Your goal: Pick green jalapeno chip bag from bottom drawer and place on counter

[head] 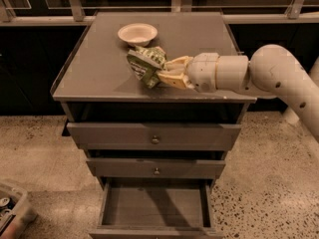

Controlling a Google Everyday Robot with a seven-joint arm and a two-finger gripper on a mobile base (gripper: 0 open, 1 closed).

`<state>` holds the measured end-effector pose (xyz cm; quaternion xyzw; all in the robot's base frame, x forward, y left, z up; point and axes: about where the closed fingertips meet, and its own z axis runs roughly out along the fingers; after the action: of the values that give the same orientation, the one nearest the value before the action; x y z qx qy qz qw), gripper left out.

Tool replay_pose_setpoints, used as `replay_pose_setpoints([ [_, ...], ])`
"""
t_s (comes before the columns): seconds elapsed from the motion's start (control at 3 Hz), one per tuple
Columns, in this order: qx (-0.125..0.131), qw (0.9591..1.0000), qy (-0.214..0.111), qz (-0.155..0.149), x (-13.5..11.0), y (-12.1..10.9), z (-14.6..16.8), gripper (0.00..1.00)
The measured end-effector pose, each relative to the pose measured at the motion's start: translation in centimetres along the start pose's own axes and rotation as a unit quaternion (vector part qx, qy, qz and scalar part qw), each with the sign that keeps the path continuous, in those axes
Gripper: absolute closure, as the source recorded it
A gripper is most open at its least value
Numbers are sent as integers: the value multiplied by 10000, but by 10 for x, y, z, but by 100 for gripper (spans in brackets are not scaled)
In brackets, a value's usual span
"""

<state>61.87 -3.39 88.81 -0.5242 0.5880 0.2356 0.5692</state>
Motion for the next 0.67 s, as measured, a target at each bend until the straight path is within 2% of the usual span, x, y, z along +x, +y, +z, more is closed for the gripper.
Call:
replay_pose_setpoints([
  [0.67,0,10000,0,0,0,0,0,12],
])
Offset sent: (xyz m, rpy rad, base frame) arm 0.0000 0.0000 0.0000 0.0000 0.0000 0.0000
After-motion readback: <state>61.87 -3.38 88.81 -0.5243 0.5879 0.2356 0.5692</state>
